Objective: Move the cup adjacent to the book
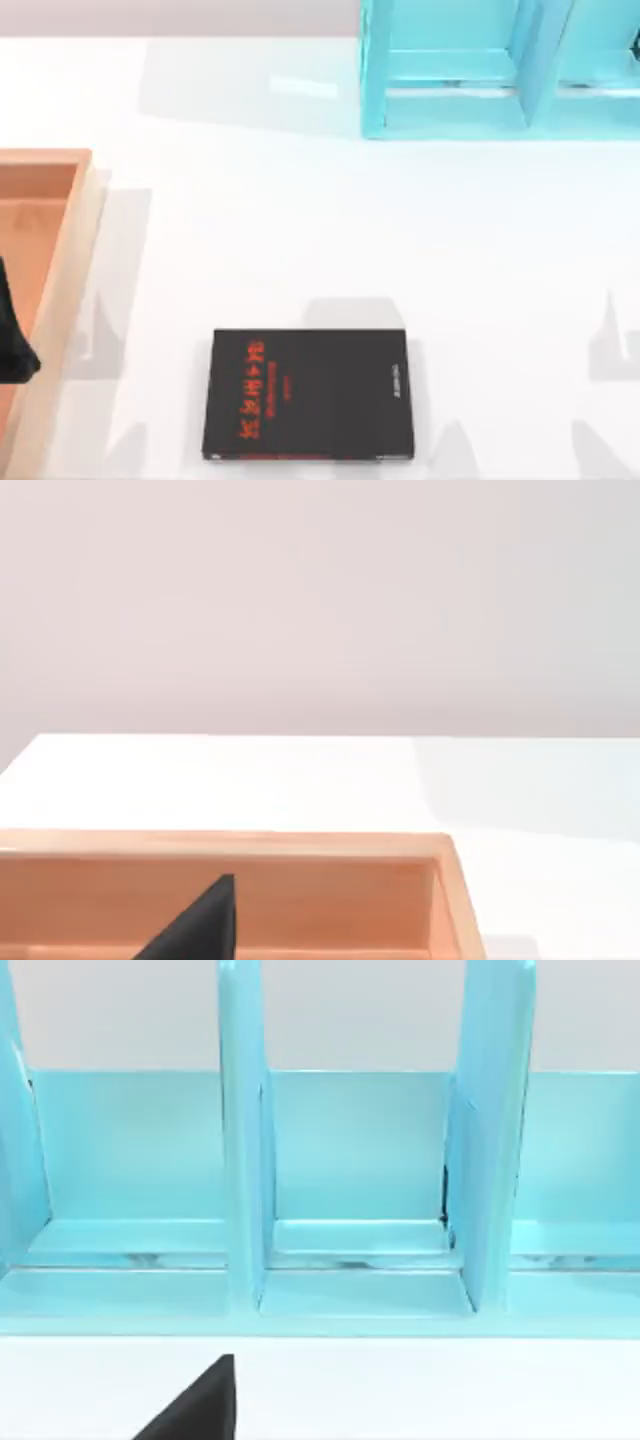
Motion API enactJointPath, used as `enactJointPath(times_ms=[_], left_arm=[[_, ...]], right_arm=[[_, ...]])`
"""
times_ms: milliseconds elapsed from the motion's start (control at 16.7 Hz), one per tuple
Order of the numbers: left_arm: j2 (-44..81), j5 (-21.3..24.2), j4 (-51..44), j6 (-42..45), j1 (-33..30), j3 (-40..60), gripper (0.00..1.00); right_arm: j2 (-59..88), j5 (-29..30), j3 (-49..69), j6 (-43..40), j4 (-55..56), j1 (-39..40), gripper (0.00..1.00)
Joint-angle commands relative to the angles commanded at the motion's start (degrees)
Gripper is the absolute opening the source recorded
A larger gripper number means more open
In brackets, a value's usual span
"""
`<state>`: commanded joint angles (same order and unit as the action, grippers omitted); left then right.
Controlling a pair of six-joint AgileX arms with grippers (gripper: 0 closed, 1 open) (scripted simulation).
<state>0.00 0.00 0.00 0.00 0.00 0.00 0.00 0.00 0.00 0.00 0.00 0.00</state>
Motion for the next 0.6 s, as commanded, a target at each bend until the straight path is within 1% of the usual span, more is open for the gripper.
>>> enactJointPath(times_ms=[180, 300, 420, 600], left_arm=[[0.0, 0.0, 0.0, 0.0, 0.0, 0.0, 1.0], [0.0, 0.0, 0.0, 0.0, 0.0, 0.0, 1.0], [0.0, 0.0, 0.0, 0.0, 0.0, 0.0, 1.0], [0.0, 0.0, 0.0, 0.0, 0.0, 0.0, 1.0]], right_arm=[[0.57, -0.2, 0.53, -0.55, -0.48, 0.13, 1.0], [3.48, -0.61, 3.21, -3.47, -2.84, 0.19, 1.0], [8.76, -0.53, 8.04, -8.76, -6.88, -0.51, 1.0], [20.96, 0.29, 18.64, -20.93, -15.55, -2.41, 1.0]])
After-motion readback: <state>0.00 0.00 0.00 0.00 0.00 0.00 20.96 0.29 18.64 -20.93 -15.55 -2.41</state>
